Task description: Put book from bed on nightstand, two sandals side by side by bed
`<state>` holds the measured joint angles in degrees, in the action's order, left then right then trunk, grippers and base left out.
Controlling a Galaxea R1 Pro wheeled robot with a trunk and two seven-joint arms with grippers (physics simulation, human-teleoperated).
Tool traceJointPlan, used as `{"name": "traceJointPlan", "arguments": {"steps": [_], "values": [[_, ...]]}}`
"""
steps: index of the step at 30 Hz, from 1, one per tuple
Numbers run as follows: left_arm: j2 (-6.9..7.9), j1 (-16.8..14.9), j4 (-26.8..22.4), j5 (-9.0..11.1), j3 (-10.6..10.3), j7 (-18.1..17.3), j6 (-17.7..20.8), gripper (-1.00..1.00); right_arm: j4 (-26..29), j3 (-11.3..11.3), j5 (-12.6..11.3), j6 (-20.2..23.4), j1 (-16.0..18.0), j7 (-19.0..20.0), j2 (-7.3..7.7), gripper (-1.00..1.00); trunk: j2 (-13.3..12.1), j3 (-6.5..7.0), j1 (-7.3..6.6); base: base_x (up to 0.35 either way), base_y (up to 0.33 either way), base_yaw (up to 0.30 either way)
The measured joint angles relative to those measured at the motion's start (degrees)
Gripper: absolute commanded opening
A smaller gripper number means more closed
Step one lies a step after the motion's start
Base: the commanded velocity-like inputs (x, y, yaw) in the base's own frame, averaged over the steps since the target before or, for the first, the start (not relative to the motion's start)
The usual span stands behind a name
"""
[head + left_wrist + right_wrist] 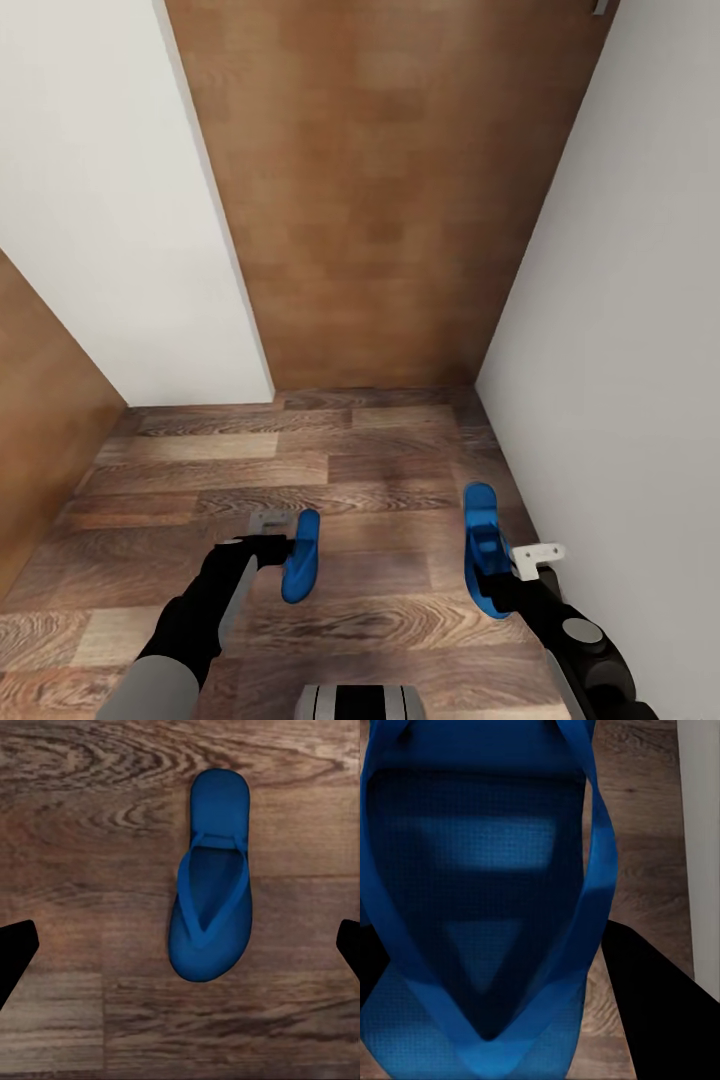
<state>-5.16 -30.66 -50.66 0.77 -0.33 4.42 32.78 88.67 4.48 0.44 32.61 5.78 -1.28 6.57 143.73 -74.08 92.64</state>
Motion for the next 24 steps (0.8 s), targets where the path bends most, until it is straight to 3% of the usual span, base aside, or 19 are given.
{"name": "traceJointPlan", "arguments": {"steps": [5,15,24], "values": [[0.01,0.0,-0.03,-0.03,-0.1,-0.02,-0.01,1.0,0.01,0.01,-0.01,0.01,0.0,0.0,0.03,-1.0,0.0,0.0,0.01,0.177,0.173,-0.028],[-0.05,0.0,-0.06,-0.16,-0.28,-0.02,-0.02,1.0,0.02,-0.01,0.06,0.07,0.0,0.0,-0.04,-1.0,0.0,0.0,0.03,0.014,0.014,-0.092],[-0.1,0.0,-0.14,-0.15,-0.07,0.06,0.02,1.0,0.02,0.01,0.06,0.1,-0.01,0.0,-0.02,-1.0,0.12,-1.99,0.26,0.0,0.0,0.0]]}}
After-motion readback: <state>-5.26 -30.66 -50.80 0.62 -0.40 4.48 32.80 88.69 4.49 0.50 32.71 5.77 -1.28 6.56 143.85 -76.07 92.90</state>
